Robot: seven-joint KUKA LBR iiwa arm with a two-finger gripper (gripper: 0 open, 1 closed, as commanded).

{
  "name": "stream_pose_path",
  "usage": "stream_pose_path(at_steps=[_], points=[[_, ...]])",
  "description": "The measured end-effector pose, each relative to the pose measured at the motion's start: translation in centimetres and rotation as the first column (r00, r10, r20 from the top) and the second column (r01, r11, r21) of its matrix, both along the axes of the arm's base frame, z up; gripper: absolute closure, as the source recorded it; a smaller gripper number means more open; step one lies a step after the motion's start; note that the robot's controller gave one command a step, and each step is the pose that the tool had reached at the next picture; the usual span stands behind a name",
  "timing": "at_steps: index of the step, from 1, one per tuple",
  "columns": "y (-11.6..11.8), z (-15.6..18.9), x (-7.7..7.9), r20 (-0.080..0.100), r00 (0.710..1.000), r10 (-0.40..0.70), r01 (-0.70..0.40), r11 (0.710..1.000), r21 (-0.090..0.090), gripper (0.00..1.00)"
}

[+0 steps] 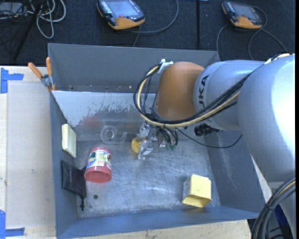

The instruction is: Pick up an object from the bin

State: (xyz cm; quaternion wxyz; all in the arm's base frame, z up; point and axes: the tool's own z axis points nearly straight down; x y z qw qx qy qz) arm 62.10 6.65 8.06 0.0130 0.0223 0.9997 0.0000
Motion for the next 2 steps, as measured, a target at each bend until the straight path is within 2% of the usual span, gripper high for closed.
stream_pose_path(at_steps=[1,2], points=[[0.1,0.0,-0.1,0.002,1.0,0.003,-0.003,1.0,-0.001,1.0],[2.6,1.5,-1.2,-0.021,0.994,0.109,-0.109,0.994,0.005,1.0]])
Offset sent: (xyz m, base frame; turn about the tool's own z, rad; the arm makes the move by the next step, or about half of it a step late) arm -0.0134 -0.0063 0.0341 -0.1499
